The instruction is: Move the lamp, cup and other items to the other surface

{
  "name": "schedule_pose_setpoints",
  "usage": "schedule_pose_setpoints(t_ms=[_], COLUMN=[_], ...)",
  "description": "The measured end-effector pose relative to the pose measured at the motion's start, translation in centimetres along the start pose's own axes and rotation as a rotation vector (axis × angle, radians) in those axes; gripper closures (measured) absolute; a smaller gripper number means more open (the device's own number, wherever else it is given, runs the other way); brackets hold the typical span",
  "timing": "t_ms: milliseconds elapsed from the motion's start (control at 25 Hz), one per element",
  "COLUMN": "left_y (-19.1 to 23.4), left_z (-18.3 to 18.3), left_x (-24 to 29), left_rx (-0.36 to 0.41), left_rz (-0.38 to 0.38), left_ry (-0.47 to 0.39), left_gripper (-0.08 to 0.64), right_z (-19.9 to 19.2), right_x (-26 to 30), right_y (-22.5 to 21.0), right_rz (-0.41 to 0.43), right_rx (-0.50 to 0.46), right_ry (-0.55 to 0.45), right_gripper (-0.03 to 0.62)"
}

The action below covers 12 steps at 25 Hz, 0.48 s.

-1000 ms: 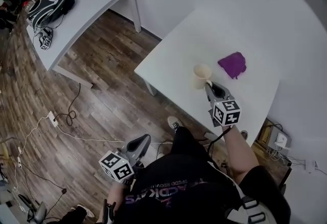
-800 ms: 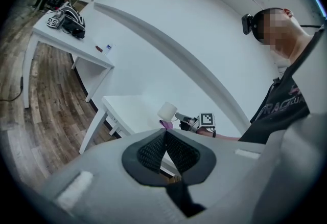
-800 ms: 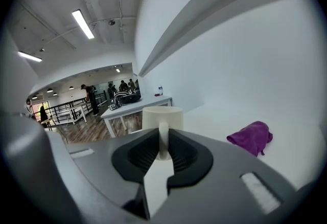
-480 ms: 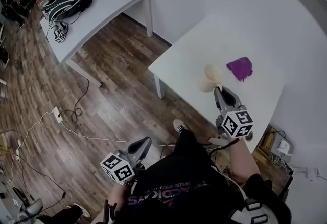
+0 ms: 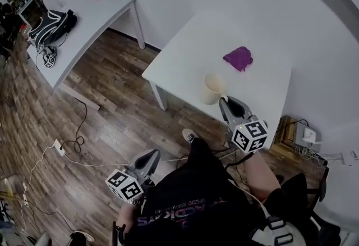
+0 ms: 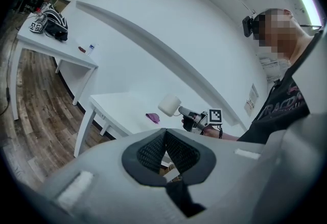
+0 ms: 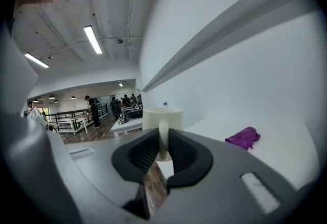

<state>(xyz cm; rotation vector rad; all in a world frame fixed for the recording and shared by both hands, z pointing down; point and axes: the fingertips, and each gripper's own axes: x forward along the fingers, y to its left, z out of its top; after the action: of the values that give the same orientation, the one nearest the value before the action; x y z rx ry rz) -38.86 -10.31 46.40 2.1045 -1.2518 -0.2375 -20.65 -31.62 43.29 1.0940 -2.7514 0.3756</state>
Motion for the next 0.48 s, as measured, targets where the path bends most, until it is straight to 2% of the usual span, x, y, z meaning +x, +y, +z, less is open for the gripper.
schedule_pose_setpoints(t_ms=[200,480], left_y=[-2.6,-6.0], left_z=[-2.5,-6.0], left_x=[-1.0,0.1], left_rx=[-0.015,-0.031], left_rz=[-0.04,-0.117], left_ry=[0.049,0.186], left_gripper=[0.561,0.561], right_z=[-0.4,-1.2], right_x=[-5.5,-13.6], right_y=[-0.2,-2.7], right_rz=[-0.068,-0.197], right_rx=[0.028,0.085], right_ry=[-0.025,-0.05], right_gripper=[0.538,0.538])
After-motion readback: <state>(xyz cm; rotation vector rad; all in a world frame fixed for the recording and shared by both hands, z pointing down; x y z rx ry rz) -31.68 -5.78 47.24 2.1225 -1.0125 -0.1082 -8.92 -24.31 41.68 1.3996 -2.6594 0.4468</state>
